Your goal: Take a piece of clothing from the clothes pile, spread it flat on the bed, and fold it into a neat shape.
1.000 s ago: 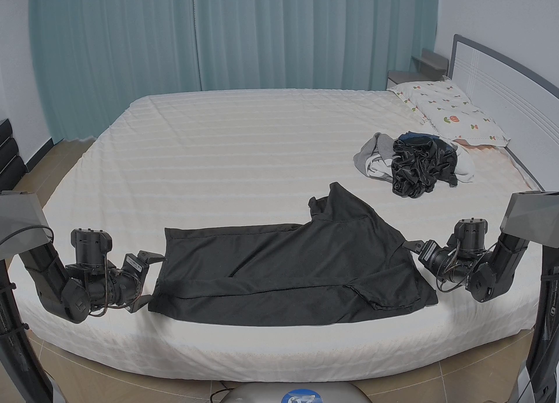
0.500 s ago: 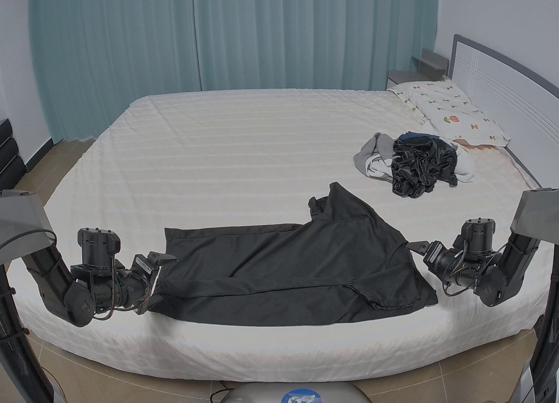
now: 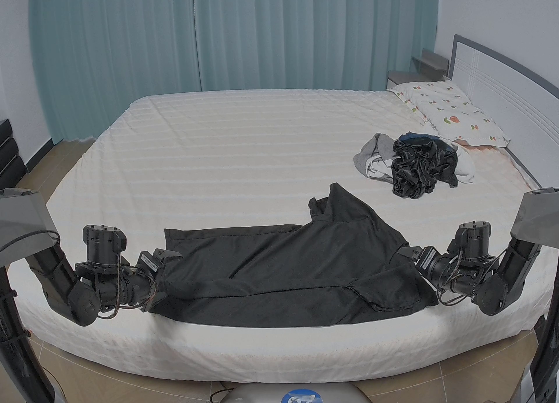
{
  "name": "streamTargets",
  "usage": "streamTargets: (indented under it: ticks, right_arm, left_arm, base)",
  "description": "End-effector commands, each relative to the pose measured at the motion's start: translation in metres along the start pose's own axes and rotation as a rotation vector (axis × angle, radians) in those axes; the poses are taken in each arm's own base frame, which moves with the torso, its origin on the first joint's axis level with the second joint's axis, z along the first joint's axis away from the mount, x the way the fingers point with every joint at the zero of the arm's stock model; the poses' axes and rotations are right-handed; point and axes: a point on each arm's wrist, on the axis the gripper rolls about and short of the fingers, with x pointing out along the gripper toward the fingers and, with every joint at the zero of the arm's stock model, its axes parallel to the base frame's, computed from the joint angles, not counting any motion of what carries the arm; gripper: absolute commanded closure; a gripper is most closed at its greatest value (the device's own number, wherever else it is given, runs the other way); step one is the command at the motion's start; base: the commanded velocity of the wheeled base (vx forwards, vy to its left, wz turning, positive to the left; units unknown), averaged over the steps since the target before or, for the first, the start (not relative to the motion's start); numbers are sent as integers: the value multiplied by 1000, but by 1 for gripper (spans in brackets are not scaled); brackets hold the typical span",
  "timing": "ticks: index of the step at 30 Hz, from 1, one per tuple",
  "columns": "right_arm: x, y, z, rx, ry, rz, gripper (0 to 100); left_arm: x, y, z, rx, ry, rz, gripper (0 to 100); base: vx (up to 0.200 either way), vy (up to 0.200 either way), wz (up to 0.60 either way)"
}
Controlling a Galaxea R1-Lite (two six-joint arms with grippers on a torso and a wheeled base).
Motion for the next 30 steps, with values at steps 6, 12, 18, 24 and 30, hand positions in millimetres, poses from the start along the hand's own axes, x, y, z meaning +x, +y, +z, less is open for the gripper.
streamTargets:
  ticks: [6, 12, 18, 24, 30]
  right_arm:
    - [0, 3, -5, -1, 13, 7, 0]
    - [-1, 3, -5, 4, 14, 4, 0]
    - [-1, 3, -5, 13, 12, 4, 0]
    - [0, 2, -5, 15, 16, 2, 0]
    - [1, 1, -6, 15, 18, -1, 0]
  left_arm:
    - [15, 2, -15, 31, -5, 51, 0]
    - [18, 9, -35, 119, -28, 127, 0]
    - [18, 8, -51, 163, -17, 158, 0]
    - [19, 7, -60, 186, -3, 189, 0]
    - [24, 1, -61, 196, -18, 179, 0]
  base:
    - [0, 0, 0]
    - [0, 0, 0]
    - [0, 0, 0]
    - [0, 0, 0]
    - [0, 0, 0]
